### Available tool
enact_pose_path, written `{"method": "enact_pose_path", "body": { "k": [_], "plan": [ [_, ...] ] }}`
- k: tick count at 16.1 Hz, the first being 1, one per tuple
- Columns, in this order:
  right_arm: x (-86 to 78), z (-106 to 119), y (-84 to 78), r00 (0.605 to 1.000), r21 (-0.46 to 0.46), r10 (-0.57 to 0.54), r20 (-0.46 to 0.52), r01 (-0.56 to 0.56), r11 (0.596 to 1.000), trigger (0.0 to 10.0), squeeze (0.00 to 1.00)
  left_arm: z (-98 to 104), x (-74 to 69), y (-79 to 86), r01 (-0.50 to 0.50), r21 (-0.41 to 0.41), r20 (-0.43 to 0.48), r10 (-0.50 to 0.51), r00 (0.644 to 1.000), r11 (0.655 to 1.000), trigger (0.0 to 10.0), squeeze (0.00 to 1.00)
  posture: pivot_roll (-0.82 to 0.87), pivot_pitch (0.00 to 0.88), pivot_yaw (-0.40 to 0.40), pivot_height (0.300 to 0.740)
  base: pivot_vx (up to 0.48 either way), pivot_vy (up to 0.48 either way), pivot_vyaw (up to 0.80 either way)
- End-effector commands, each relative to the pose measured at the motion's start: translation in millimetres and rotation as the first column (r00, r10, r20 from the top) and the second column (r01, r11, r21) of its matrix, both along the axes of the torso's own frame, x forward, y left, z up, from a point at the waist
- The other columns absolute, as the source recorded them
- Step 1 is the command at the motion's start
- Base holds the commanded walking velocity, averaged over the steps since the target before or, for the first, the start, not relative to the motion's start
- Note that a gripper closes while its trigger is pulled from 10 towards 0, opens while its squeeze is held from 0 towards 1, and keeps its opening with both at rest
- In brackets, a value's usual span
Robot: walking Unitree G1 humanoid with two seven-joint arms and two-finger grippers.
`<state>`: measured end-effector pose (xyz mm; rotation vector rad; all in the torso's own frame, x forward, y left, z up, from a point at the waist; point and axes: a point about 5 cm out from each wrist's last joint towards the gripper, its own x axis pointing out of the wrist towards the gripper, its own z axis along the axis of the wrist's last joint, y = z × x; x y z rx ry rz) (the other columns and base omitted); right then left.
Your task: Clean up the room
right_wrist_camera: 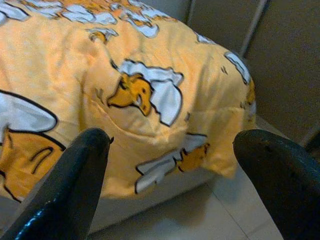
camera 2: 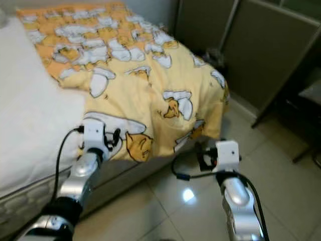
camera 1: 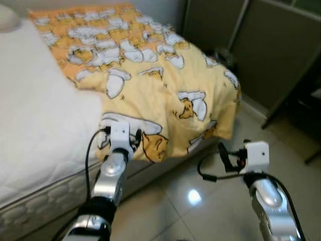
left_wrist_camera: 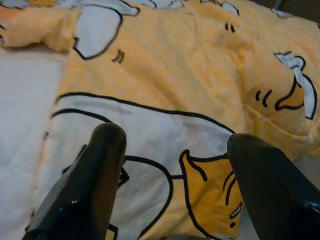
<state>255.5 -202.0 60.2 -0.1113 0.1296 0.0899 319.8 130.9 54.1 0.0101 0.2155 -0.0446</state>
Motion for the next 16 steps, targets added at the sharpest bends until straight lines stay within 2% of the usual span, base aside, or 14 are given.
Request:
{"method": "enact_pose_path", "body": {
  "k": [1, 3, 8, 10, 12, 15, 16],
  "plan": [
    [3.1, 2.6, 5.1, 1.000, -0.003, 0.019, 0.002, -0.019, 1.000, 10.0, 0.09, 5.6, 4.4, 0.5, 0.003, 0.007, 0.026, -0.004, 1.000, 1.000, 10.0, 0.00, -0.13, 0.000, -0.052, 0.740, 0.458, 0.000, 0.00],
    [3.5, 1.9, 7.6, 1.000, 0.004, 0.020, 0.002, -0.020, 1.000, 10.0, 0.09, 9.8, 6.8, 0.1, 0.025, 0.015, 0.041, -0.025, 0.999, 1.000, 10.0, 0.00, -0.13, 0.000, -0.044, 0.740, 0.456, 0.000, 0.00],
    [-0.4, 0.7, 6.8, 1.000, 0.013, 0.007, 0.001, -0.007, 1.000, 10.0, 0.10, 11.4, 8.3, -0.7, 0.040, 0.020, 0.049, -0.041, 0.998, 0.999, 10.0, 0.00, -0.14, 0.000, -0.033, 0.740, 0.385, 0.286, 0.00],
    [-1.3, 1.2, 5.7, 1.000, 0.013, 0.000, 0.003, 0.000, 1.000, 10.0, 0.10, 10.2, 6.5, -9.2, 0.080, 0.008, 0.049, -0.080, 0.996, 0.997, 10.0, 0.00, -0.15, 0.000, -0.028, 0.740, 0.354, 0.319, 0.00],
    [-2.8, 2.1, 4.9, 1.000, 0.017, -0.006, 0.006, 0.006, 1.000, 10.0, 0.10, 11.2, 5.2, -18.0, 0.112, 0.017, 0.061, -0.112, 0.992, 0.994, 10.0, 0.00, -0.15, 0.000, -0.030, 0.740, 0.219, 0.000, 0.00],
    [-6.8, 3.0, 3.9, 1.000, 0.026, -0.006, -0.001, 0.006, 1.000, 10.0, 0.10, 9.9, 10.8, -17.1, 0.119, 0.021, 0.021, -0.119, 0.993, 0.993, 10.0, 0.00, -0.17, 0.000, -0.052, 0.740, 0.000, 0.000, 0.00],
    [-10.5, 3.4, 1.7, 1.000, 0.028, -0.001, -0.011, 0.001, 1.000, 10.0, 0.10, 3.7, 14.0, -14.0, 0.133, 0.047, -0.044, -0.131, 0.990, 0.990, 10.0, 0.00, -0.18, 0.005, -0.071, 0.740, 0.000, 0.000, 0.00]
  ]
}}
